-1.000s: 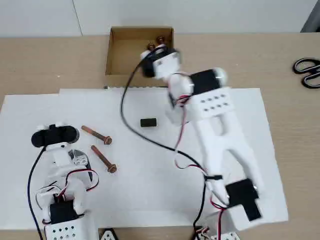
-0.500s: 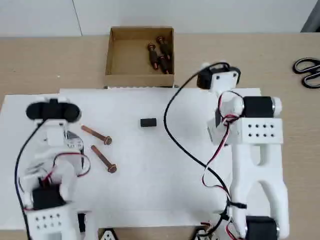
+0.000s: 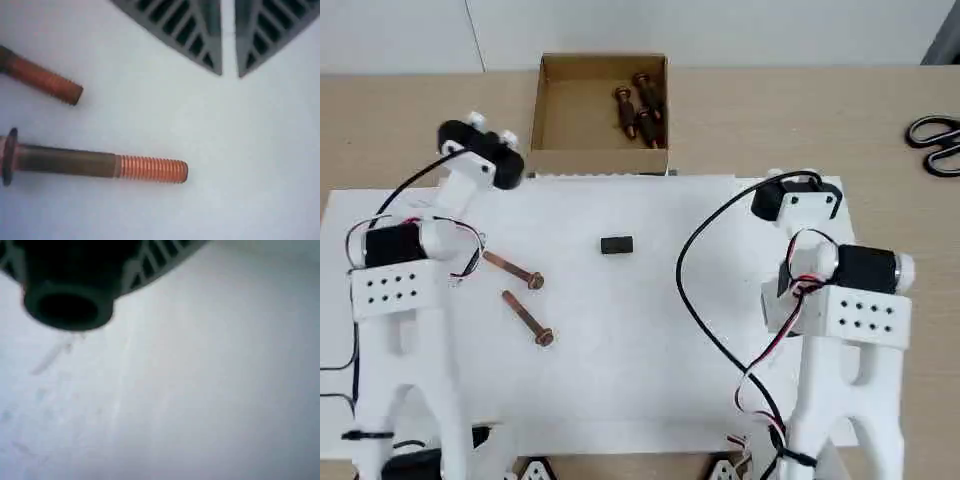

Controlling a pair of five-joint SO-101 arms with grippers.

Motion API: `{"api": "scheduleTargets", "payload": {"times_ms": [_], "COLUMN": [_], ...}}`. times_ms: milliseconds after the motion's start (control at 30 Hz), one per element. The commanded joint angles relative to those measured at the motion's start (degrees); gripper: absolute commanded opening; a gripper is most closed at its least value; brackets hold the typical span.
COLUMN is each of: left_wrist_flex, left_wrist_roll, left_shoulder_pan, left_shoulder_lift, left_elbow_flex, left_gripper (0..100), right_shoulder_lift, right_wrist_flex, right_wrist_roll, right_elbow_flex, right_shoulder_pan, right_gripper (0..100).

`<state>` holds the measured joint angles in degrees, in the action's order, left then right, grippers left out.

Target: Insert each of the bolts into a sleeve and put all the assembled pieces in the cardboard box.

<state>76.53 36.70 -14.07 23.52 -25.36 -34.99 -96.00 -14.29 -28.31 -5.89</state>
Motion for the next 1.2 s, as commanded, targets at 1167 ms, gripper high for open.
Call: {"api": "scheduleTargets", "payload": {"times_ms": [1167], "left_wrist_flex": [21.4], "left_wrist_roll": [42.2], "left_shoulder_pan": [10.5], "left_shoulder_lift": [-38.6], "left_elbow_flex": [29.8], "left_gripper": [12], "right_shoulder_lift": [-3.2], "right_wrist_flex": [2.7], "right_wrist_roll": [-1.8], "right_elbow_flex": [-2.7], "right_shoulder_pan": [-0.2], "right_gripper": [0.4]}}
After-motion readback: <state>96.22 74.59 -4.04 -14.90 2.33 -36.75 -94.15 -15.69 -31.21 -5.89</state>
